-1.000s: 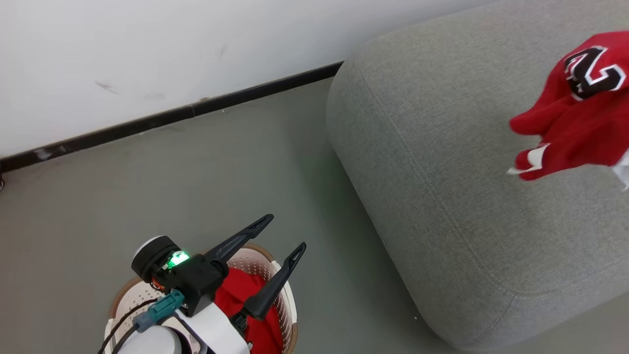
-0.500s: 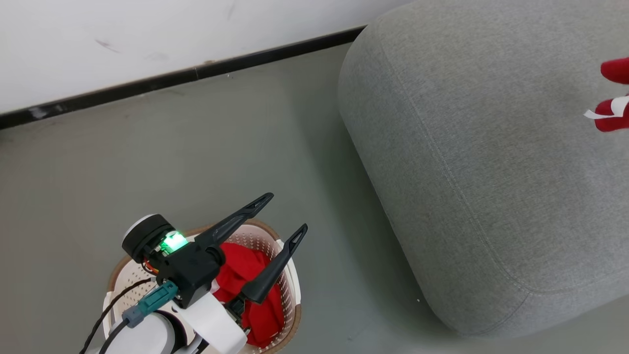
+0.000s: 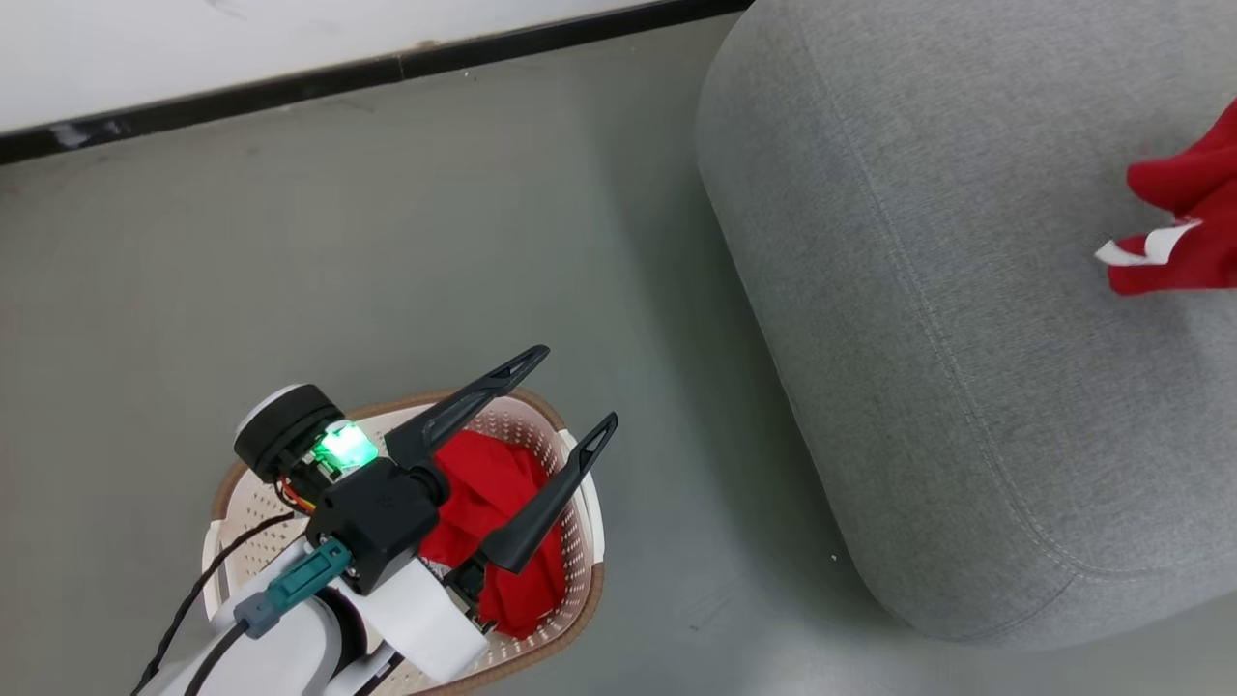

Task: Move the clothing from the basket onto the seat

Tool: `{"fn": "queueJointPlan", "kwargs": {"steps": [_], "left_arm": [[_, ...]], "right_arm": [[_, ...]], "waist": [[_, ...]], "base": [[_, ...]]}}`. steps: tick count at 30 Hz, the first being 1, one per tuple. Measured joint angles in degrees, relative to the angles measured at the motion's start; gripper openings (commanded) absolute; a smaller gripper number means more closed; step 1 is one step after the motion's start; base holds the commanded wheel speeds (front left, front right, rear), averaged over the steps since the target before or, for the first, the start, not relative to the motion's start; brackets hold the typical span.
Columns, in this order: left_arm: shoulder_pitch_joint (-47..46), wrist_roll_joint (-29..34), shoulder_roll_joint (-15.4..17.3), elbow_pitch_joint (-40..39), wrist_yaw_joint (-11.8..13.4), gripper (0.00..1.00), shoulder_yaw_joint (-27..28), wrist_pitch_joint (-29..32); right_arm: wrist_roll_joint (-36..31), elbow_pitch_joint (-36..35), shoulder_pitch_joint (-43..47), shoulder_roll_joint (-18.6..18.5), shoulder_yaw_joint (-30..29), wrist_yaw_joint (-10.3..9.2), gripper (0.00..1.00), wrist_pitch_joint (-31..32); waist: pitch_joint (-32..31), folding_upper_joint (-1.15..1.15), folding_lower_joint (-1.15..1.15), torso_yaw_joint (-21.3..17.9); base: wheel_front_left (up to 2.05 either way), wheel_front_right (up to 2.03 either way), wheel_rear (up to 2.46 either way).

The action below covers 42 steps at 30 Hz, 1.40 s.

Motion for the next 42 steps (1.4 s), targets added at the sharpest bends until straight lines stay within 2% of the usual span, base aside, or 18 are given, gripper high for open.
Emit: {"fn": "queueJointPlan", "kwargs": {"steps": [11, 31, 32, 36, 37, 38, 42], "left_arm": [[-2.2, 0.7, 0.1, -0.3, 0.0, 1.0, -1.0, 0.7], [-3.5, 0.9, -0.6, 1.7, -0.4, 1.0, -2.6, 0.4], [-3.5, 0.9, -0.6, 1.7, -0.4, 1.0, -2.6, 0.4], [-3.5, 0.9, -0.6, 1.9, -0.4, 1.0, -2.6, 0.3], [-3.5, 0.9, -0.6, 2.0, -0.4, 1.0, -2.6, 0.1], [-3.5, 0.9, -0.6, 2.0, -0.4, 1.0, -2.6, -0.1], [-3.5, 0.9, -0.6, 2.1, -0.4, 1.0, -2.7, -0.1]], "right_arm": [[-2.9, 3.4, 0.3, 6.4, -2.3, -0.01, 0.0, -0.2], [-4.8, 8.0, 5.1, 11.5, -9.1, -0.02, 0.0, -0.3], [-5.0, 7.8, 5.1, 11.8, -9.3, -0.01, 0.07, -0.3], [-5.5, 7.6, 5.1, 12.1, -10.0, -0.02, 0.54, -0.3], [-5.6, 7.5, 5.1, 12.2, -10.1, -0.02, 0.88, -0.3], [-5.9, 7.4, 5.1, 12.4, -10.2, -0.02, 1.0, -0.3], [-6.0, 7.1, 5.1, 12.9, -10.3, -0.02, 1.0, -0.3]], "waist": [[3.4, 0.0, 0.0, 1.3], [4.6, 0.0, 0.0, 2.3], [4.7, 0.0, 0.0, 2.3], [4.7, 0.0, 0.0, 2.1], [4.7, 0.0, 0.0, 2.1], [4.7, 0.0, 0.0, 2.0], [4.7, 0.0, 0.0, 1.9]], "base": [[0.0, 0.0, 0.0], [0.0, 0.0, 0.0], [0.0, 0.0, 0.0], [0.0, 0.0, 0.0], [0.0, 0.0, 0.0], [0.0, 0.0, 0.0], [0.0, 0.0, 0.0]]}}
